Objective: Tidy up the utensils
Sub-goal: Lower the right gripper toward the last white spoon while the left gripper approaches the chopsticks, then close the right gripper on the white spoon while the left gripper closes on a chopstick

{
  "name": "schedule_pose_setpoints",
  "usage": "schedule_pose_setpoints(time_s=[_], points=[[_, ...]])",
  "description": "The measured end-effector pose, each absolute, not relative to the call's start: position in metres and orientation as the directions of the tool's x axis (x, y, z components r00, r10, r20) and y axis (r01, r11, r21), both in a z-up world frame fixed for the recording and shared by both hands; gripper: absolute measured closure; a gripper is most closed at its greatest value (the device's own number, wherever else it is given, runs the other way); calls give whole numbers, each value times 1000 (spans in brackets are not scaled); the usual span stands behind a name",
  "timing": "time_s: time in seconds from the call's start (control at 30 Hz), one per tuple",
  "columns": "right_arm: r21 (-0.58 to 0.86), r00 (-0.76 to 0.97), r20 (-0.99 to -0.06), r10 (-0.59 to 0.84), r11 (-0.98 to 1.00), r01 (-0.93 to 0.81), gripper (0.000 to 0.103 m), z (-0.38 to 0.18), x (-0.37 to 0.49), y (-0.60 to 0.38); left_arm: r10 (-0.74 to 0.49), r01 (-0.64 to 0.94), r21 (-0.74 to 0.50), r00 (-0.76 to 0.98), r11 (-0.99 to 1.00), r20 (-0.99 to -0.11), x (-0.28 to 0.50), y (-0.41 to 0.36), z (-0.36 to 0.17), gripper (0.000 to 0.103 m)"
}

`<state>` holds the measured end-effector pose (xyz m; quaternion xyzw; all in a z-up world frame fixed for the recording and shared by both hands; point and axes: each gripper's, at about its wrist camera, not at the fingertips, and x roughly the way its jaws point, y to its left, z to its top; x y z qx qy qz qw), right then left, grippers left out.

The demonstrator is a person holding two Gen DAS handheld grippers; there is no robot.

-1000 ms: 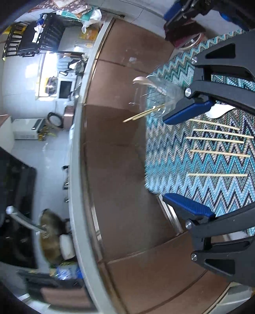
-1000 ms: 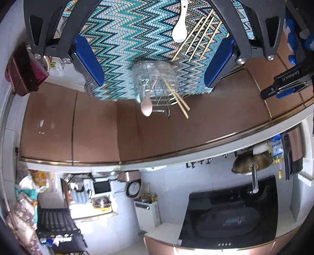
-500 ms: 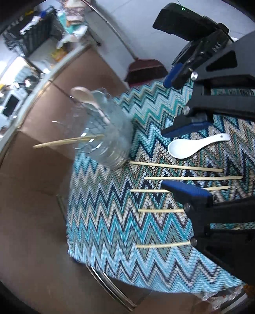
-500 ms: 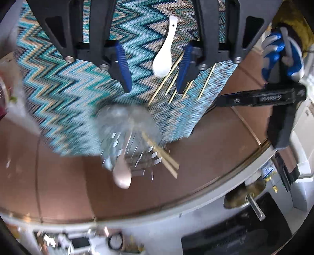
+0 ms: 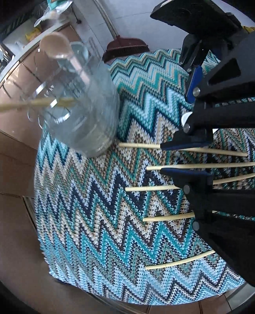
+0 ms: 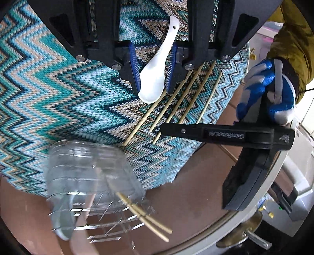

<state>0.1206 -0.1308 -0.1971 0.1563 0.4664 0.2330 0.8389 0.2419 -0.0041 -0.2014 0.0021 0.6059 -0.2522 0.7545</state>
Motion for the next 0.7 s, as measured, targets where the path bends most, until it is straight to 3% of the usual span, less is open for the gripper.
schedule_pose_setpoints(time_s=[0.7], points=[[480,326,-761,561,825,-299,78,-224,158,-126,-308,403,-244,102,882,-946,251,-38,-234,91]])
